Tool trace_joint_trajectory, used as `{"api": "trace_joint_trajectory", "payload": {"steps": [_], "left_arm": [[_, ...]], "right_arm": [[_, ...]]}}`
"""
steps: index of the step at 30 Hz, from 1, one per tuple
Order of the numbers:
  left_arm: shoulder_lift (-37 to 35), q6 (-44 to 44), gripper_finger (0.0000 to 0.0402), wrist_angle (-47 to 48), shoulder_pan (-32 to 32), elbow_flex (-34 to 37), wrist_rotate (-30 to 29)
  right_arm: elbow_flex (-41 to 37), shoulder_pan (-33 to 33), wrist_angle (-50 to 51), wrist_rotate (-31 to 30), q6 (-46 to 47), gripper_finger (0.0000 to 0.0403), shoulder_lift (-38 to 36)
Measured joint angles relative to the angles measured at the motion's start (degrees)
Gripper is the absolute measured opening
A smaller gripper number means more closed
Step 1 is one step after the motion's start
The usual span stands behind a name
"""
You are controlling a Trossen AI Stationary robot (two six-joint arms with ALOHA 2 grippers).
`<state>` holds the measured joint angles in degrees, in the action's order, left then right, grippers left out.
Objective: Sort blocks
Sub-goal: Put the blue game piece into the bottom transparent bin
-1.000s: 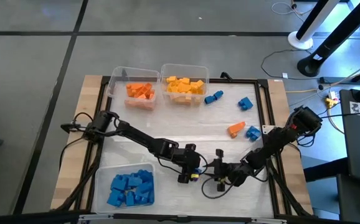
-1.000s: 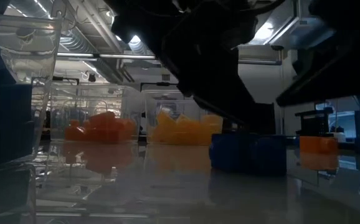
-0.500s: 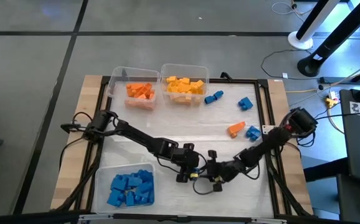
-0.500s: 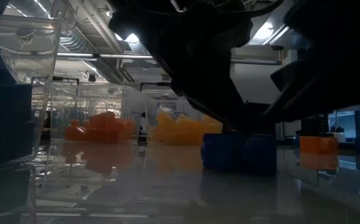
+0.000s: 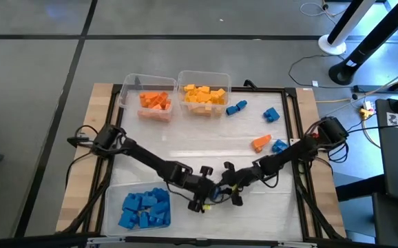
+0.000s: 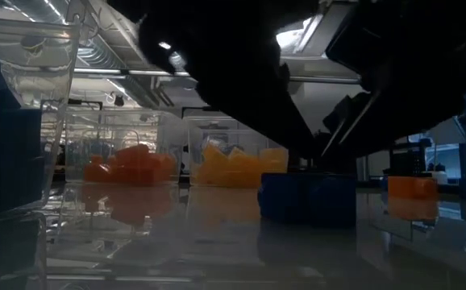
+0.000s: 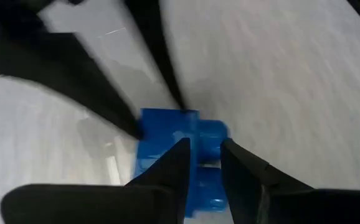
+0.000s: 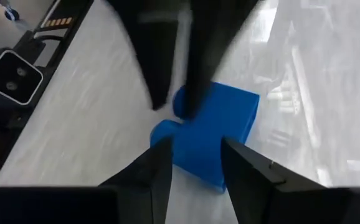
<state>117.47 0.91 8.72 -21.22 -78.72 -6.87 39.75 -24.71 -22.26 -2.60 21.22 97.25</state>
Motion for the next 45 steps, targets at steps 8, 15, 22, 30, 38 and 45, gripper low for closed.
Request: {"api": "trace_joint_trajectory", "payload": {"steps": [8, 15, 22, 30, 38, 45], "left_arm": [[-0.04, -0.72, 0.0076, 0.46, -1.33, 0.00, -2.15], [-0.04, -2.05, 0.0076, 1.17, -2.03, 0.00, -2.16], [-0.02, -2.12, 0.0076, 1.52, -2.32, 0.00, -2.15], [0.04, -2.24, 0.0076, 1.02, -3.09, 0.21, -2.14], [0.13, -2.40, 0.0076, -1.99, -3.25, 3.18, -2.12], [1.71, 0.85, 0.0076, -4.60, -2.75, 3.28, -2.15]], "right_arm": [[0.00, 3.51, -0.12, 4.58, -0.01, 0.0138, 0.00], [0.00, 5.10, 0.37, 10.46, 2.53, 0.0138, 0.00], [-0.01, 5.40, 3.95, 11.68, 4.16, 0.0138, -0.02], [-0.09, 5.40, 4.41, 10.95, 4.34, 0.0138, 0.00], [-0.09, 5.38, 4.48, 11.18, 8.62, 0.0138, 0.00], [-0.07, 5.27, 2.43, 12.71, 11.94, 0.0138, 0.00]]}}
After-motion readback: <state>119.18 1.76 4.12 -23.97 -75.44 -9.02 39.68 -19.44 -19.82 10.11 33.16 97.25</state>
